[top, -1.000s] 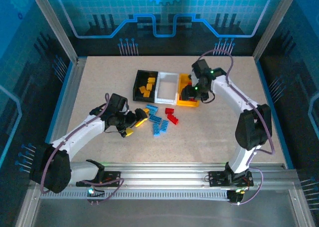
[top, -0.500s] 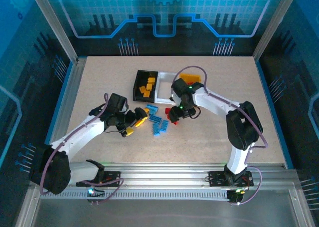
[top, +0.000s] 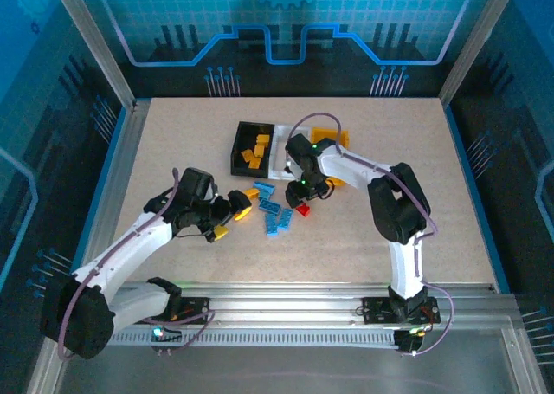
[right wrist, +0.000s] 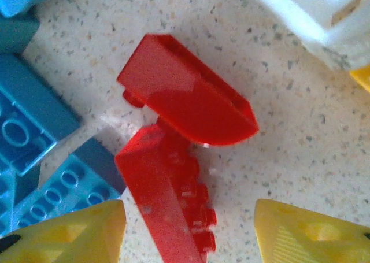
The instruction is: Sort the legos into containers by color
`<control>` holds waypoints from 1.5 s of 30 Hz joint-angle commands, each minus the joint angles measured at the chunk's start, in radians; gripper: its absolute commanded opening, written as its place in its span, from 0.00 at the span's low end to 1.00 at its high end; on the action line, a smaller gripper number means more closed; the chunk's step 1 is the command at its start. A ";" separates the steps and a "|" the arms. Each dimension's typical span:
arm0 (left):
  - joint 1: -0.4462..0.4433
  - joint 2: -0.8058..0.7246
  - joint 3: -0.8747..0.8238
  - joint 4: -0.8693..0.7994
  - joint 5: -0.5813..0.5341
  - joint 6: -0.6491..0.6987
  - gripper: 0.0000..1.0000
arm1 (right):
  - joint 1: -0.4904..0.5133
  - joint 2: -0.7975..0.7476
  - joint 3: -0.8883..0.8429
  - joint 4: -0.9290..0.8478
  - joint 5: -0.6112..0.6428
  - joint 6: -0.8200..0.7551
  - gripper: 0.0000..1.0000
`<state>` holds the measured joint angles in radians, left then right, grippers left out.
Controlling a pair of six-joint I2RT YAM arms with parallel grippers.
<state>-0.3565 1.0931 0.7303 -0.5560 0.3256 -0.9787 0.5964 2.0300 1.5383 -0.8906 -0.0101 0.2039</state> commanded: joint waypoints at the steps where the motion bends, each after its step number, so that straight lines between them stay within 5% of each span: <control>1: 0.001 -0.027 -0.010 -0.046 -0.019 -0.011 0.99 | 0.008 0.040 0.042 -0.033 0.009 -0.017 0.60; 14: 0.010 0.001 -0.011 -0.020 -0.013 -0.014 0.99 | -0.016 0.071 0.026 -0.016 -0.008 0.012 0.40; 24: 0.010 0.073 -0.009 0.055 0.013 -0.030 0.99 | -0.069 -0.135 -0.203 0.044 -0.063 0.084 0.28; 35: 0.007 0.168 0.032 0.117 0.041 -0.036 0.99 | -0.328 -0.360 -0.275 0.078 -0.315 0.240 0.23; 45: 0.001 0.161 0.024 0.101 0.043 -0.026 0.99 | -0.527 -0.285 -0.206 0.248 -0.578 0.547 0.23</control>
<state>-0.3527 1.2579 0.7383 -0.4427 0.3412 -0.9966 0.0784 1.7058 1.2804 -0.7021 -0.4774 0.6384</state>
